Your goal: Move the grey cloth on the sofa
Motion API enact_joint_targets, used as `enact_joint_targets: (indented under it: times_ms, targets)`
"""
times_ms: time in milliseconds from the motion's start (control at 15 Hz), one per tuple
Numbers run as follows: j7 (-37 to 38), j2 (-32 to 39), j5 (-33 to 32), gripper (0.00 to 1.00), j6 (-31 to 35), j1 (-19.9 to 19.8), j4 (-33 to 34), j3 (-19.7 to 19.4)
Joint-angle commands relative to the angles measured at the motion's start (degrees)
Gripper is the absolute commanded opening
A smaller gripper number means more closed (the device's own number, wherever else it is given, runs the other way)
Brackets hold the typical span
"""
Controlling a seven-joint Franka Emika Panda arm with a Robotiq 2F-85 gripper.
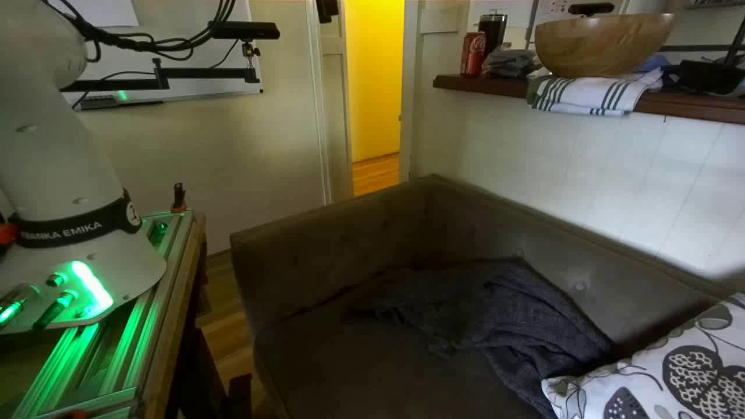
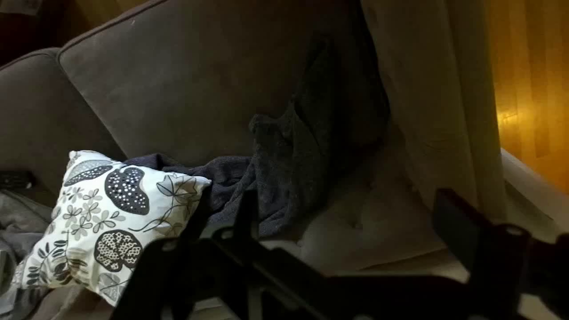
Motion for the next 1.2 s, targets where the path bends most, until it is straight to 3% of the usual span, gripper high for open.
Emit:
enact_joint_targets:
  times_ms: [0,400,800,1133]
  targets:
    - [0.38,0.13,-0.47,1.00,-0.08,0.85,0.08,-0.70]
    - [0.27,1.55,-1.73,1.00,2.16,-0.04,0.39,-0.82]
    - [-3.34,17.42,-1.49,1.00,20.61,-4.56,3.41,-8.51]
    - [-12.63,35.47,3.04,1.00,33.52,-4.15,8.27,-14.70]
